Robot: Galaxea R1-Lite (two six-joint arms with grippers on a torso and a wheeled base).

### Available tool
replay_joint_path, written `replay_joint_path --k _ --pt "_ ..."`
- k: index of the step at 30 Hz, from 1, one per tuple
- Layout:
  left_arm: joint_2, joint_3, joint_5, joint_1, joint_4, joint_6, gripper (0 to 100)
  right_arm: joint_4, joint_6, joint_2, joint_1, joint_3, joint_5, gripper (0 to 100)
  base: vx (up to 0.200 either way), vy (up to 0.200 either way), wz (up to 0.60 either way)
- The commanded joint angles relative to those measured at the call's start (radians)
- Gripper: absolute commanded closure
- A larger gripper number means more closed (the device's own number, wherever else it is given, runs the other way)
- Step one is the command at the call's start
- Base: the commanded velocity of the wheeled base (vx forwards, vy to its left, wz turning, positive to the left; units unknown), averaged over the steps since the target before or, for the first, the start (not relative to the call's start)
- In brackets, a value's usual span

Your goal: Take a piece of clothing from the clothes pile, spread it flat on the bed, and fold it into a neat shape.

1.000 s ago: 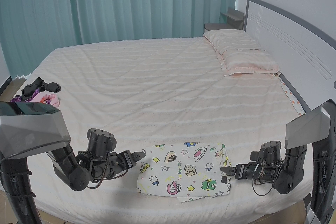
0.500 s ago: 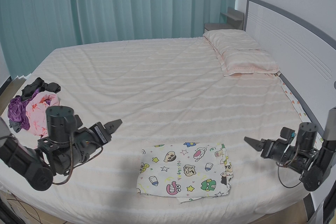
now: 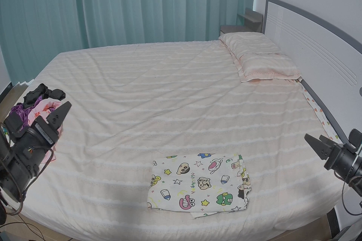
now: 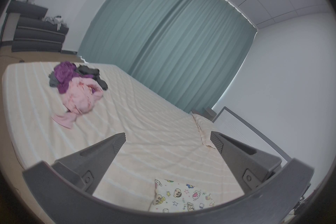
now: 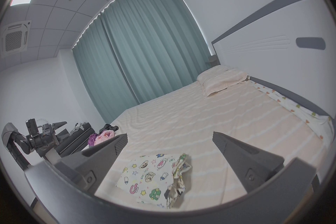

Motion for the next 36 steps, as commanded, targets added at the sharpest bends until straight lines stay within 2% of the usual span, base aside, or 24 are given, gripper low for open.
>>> replay_joint_path --k 1,3,5,6,8,10,13,19,21,22,23,24,26,27,29,36 --pt "-0.668 0.039 0.208 0.019 0.389 0.259 0 0.810 -0.105 -0.873 -0.039 -0.058 -0.065 0 0.000 0.000 0.00" --pt "-0.729 0.041 0.221 0.057 0.456 0.288 0 0.974 -0.164 -0.985 -0.105 -0.091 -0.072 0 0.000 0.000 0.00" --pt "-0.742 0.041 0.221 0.071 0.472 0.290 0 1.006 -0.182 -1.011 -0.123 -0.097 -0.071 0 0.000 0.000 0.00" --pt "-0.789 0.047 0.221 0.129 0.531 0.298 0 1.093 -0.236 -1.102 -0.168 -0.098 -0.065 0 0.000 0.000 0.00" --pt "-0.834 0.064 0.220 0.178 0.584 0.322 0 1.138 -0.265 -1.179 -0.161 -0.086 -0.058 0 0.000 0.000 0.00" --pt "-0.871 0.079 0.218 0.206 0.608 0.351 0 1.142 -0.283 -1.179 -0.155 -0.069 -0.068 0 0.000 0.000 0.00" --pt "-1.004 0.135 0.214 0.229 0.628 0.471 0 1.122 -0.334 -1.179 -0.155 -0.017 -0.072 0 0.000 0.000 0.00" --pt "-1.012 0.314 0.197 0.230 0.550 0.494 0 1.095 -0.443 -1.179 -0.155 -0.009 -0.077 0 0.000 0.000 0.00" --pt "-1.012 0.314 0.166 0.230 0.577 0.480 0 1.087 -0.443 -1.179 -0.155 0.006 -0.089 0 0.000 0.000 0.00" --pt "-1.012 0.314 0.109 0.230 0.617 0.462 0 1.043 -0.443 -1.179 -0.155 0.021 -0.101 0 0.000 0.000 0.00" --pt "-1.012 0.314 0.105 0.230 0.620 0.460 0 1.040 -0.444 -1.179 -0.157 0.023 -0.101 0 0.000 0.000 0.00" --pt "-1.012 0.314 0.066 0.230 0.625 0.462 0 1.029 -0.447 -1.179 -0.155 0.027 -0.097 0 0.000 0.000 0.00" --pt "-1.012 0.314 -0.041 0.230 0.637 0.469 0 1.030 -0.449 -1.179 -0.155 0.027 -0.097 0 0.000 0.000 0.00" --pt "-1.012 0.314 -0.127 0.230 0.646 0.466 0 1.029 -0.449 -1.179 -0.155 0.027 -0.097 0 0.000 0.000 0.00" --pt "-1.009 0.314 -0.251 0.229 0.671 0.472 0 1.023 -0.444 -1.179 -0.155 0.031 -0.095 0 0.000 0.000 0.00" --pt "-1.012 0.314 -0.265 0.229 0.676 0.588 0 1.044 -0.401 -1.179 -0.155 0.034 -0.108 0 0.000 0.000 0.00"
